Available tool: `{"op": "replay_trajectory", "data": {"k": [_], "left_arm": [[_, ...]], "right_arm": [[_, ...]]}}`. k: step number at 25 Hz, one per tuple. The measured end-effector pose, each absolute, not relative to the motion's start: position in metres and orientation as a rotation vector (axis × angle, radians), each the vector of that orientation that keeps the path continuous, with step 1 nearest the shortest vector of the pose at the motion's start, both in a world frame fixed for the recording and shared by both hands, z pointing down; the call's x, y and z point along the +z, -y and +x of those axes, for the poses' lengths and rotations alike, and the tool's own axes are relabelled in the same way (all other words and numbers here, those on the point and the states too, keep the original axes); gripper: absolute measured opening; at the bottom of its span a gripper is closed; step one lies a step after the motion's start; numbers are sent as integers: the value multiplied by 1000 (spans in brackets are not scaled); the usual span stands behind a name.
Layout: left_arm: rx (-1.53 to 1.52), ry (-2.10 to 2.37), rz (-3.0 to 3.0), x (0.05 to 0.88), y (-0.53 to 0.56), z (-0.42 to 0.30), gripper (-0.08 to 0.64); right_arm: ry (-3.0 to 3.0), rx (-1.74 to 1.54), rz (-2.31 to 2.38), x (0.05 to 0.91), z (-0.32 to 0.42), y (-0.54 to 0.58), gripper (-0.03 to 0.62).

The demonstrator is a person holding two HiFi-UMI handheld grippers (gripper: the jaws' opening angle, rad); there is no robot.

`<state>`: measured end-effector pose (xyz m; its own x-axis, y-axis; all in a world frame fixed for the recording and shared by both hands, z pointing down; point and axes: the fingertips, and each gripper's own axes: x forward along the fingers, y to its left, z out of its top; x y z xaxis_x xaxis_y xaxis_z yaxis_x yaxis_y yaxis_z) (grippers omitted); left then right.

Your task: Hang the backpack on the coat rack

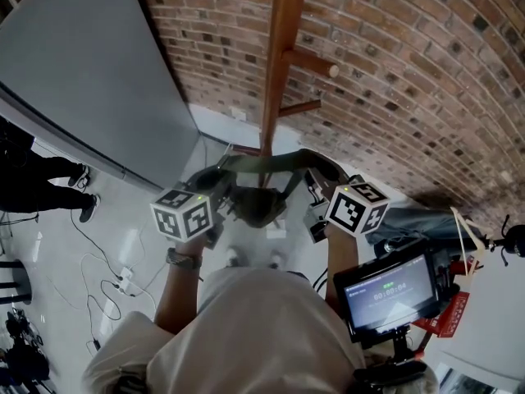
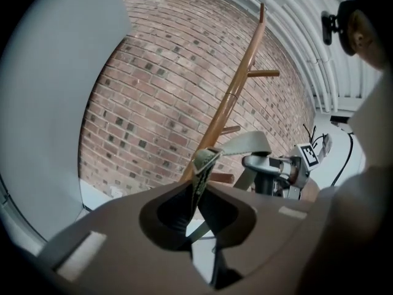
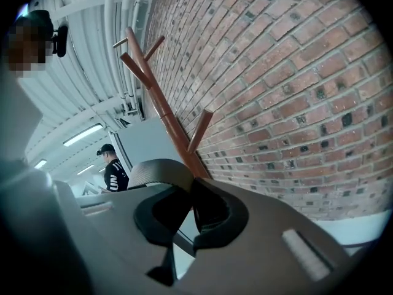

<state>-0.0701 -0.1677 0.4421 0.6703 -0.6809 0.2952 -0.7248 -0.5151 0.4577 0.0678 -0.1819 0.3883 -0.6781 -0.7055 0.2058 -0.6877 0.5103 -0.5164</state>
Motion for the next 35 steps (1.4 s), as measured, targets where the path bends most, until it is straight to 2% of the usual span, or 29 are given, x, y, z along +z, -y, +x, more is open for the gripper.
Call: {"op": "replay_trajectory", "data": {"k": [35], "left_arm": [[264,977,2192,519,192,-58,25]], "right_arm": [[-2676,-1186,-1304,469,70,216,8]]}}
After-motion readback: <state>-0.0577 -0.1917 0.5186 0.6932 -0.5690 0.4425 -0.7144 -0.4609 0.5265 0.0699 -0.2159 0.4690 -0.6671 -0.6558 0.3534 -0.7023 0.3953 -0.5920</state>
